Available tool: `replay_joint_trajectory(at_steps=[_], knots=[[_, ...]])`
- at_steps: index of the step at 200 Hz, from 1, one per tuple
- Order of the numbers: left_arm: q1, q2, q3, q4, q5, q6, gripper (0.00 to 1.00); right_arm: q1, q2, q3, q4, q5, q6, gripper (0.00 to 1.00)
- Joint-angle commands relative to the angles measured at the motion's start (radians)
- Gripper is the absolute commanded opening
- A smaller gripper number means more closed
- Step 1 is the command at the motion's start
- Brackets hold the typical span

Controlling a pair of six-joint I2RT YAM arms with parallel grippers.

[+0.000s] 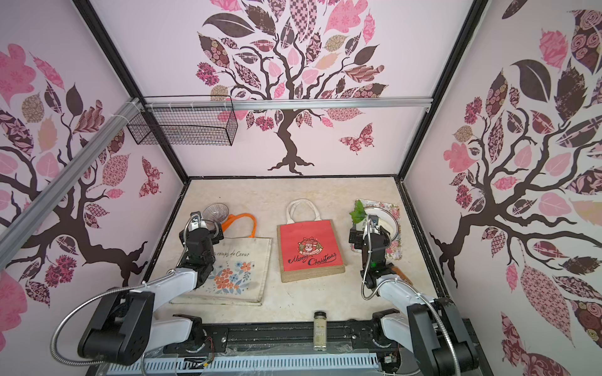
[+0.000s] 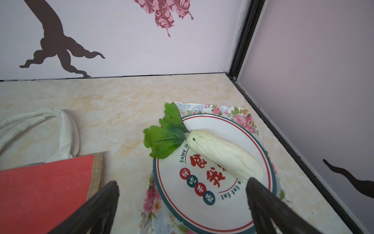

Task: Put away the canvas bag
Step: Reset both arms

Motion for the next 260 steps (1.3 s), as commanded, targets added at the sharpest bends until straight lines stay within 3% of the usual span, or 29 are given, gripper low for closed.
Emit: replay_joint_trajectory(at_steps=[1,25,43,72,105,128,260], knots=[[0.054,0.121,-0.055,0.276,0.148,-0.003,0.98,-0.004,0.083,-0.015,0.244,-0.018,-0.043,1.00],[0.119,0.251,-0.072,0.447,0.261,-0.028,0.98,-0.004,0.187,0.003,0.282,-0.037,-0.043,1.00],[0.120,0.220,-0.038,0.318,0.289,-0.029,0.98,-0.007,0.264,0.007,0.360,-0.012,-0.020,1.00],[0.123,0.229,-0.032,0.331,0.333,-0.010,0.98,-0.032,0.338,0.028,0.400,-0.046,-0.002,1.00],[0.129,0.229,-0.003,0.273,0.404,0.006,0.98,-0.139,0.365,0.084,0.297,-0.240,0.068,1.00],[0.153,0.230,0.014,0.240,0.471,-0.005,0.98,-0.144,0.371,0.072,0.323,-0.261,0.066,1.00],[0.159,0.230,0.008,0.256,0.478,-0.006,0.98,-0.144,0.382,0.061,0.351,-0.254,0.065,1.00]])
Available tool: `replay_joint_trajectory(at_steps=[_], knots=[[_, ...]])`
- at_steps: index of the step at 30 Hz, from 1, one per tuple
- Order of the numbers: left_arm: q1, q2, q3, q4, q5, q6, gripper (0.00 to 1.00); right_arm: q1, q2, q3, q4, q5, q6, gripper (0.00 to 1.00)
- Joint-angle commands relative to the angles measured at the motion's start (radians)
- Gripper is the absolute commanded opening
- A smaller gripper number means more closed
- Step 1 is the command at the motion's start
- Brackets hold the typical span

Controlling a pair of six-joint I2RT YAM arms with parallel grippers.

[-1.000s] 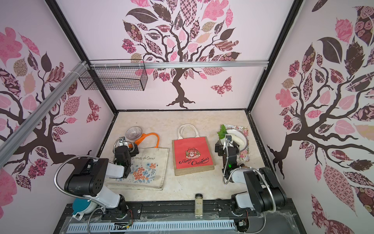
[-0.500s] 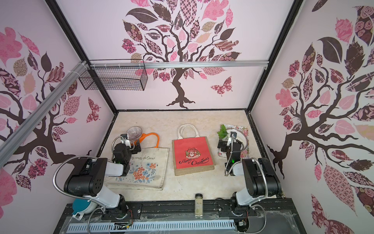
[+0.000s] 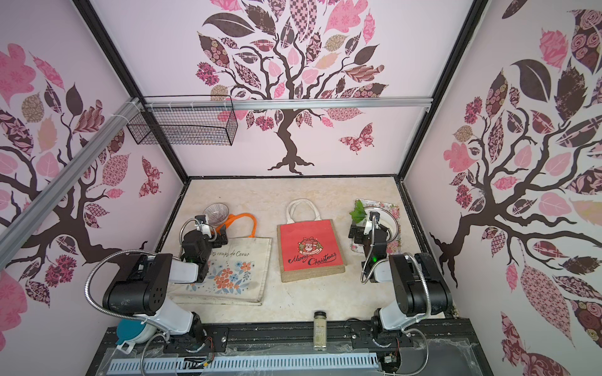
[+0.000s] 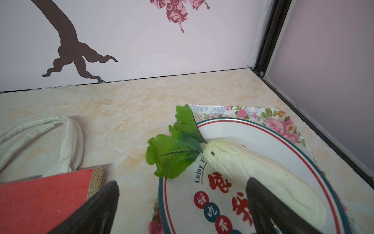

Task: Put away the canvas bag
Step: Reset both arms

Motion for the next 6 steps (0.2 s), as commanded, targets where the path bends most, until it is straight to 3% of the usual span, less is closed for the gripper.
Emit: replay_joint_trajectory(at_steps=[1,6], knots=[[0.004,-0.011,0.020,0.022,0.009,-0.001,0.98,0.000,0.019,0.001,0.019,-0.008,0.009,1.00],[0.004,-0.010,0.021,0.022,0.009,-0.002,0.98,0.001,0.012,-0.009,0.029,-0.010,0.008,1.00]])
